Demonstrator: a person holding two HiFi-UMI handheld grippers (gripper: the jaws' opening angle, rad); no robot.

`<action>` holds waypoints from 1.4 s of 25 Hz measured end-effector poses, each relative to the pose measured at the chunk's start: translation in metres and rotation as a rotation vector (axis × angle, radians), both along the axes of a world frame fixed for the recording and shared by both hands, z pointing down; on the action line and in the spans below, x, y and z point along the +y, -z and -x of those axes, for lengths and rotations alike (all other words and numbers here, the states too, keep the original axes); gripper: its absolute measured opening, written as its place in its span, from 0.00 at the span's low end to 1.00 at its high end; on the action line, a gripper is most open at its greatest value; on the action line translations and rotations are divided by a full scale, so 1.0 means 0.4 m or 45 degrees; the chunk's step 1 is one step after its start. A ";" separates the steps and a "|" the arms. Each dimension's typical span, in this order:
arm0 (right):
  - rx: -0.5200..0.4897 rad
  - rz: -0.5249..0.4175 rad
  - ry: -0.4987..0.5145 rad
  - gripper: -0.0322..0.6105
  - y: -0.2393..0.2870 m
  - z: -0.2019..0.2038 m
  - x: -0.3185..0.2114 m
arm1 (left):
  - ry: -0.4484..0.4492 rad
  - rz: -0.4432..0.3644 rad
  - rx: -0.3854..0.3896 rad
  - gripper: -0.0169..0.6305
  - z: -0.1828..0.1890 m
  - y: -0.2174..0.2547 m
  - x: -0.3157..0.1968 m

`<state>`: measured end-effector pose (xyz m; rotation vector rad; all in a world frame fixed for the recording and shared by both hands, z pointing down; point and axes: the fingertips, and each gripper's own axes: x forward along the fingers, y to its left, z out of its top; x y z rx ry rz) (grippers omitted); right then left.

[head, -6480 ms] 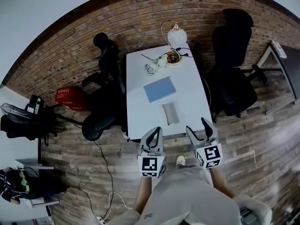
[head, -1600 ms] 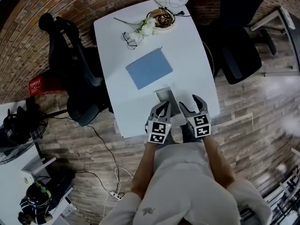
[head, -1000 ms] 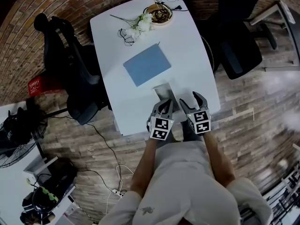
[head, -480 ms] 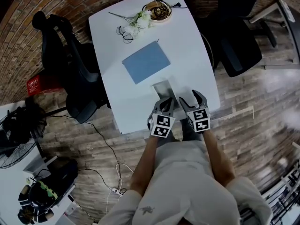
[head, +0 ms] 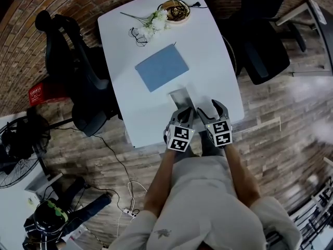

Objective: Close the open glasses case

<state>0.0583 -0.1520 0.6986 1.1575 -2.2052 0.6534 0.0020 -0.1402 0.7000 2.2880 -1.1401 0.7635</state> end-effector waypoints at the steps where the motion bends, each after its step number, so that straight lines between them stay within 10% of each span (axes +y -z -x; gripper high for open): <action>1: 0.000 0.000 0.002 0.52 -0.001 0.002 0.001 | 0.002 0.001 0.001 0.03 0.001 -0.001 0.002; 35: 0.011 -0.032 0.059 0.52 0.016 0.076 0.013 | 0.018 -0.004 0.016 0.03 0.065 0.001 0.025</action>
